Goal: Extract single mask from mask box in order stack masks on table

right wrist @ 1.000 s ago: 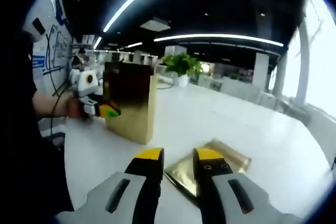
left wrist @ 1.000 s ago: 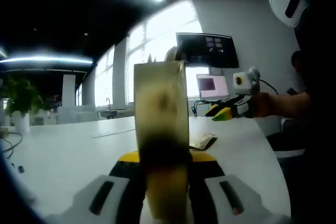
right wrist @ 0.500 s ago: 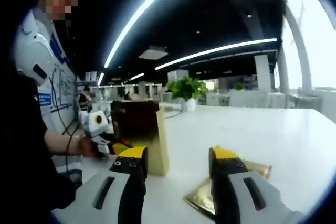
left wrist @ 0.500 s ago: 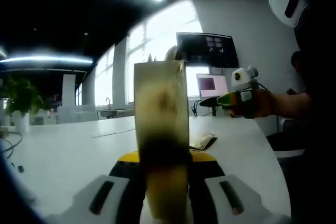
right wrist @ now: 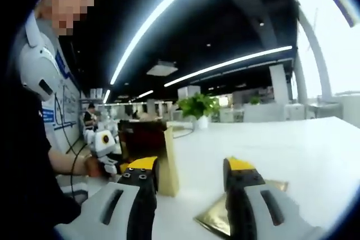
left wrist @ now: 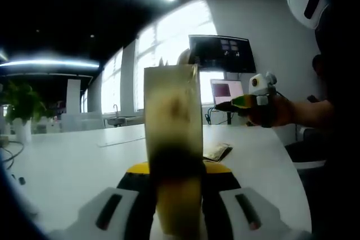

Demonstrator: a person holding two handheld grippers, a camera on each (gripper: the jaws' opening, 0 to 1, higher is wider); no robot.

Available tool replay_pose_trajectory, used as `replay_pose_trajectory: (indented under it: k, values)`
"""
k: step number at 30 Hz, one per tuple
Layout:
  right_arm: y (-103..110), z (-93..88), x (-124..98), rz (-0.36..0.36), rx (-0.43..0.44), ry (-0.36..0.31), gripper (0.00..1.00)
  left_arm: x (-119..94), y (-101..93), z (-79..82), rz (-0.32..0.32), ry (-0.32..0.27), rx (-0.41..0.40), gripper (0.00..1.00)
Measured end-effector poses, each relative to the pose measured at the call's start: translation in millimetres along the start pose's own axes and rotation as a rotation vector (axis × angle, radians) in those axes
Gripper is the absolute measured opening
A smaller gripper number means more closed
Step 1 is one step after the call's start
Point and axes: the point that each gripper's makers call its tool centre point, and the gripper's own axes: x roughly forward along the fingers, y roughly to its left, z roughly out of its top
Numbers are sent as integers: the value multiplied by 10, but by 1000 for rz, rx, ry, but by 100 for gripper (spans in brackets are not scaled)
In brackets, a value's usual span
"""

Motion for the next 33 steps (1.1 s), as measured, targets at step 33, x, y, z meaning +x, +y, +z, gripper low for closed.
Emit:
replay_pose_trajectory:
  k: [33]
  values:
    - [173,348,138,52,-134,26,36,2,-10,24,-1,-11,17,33]
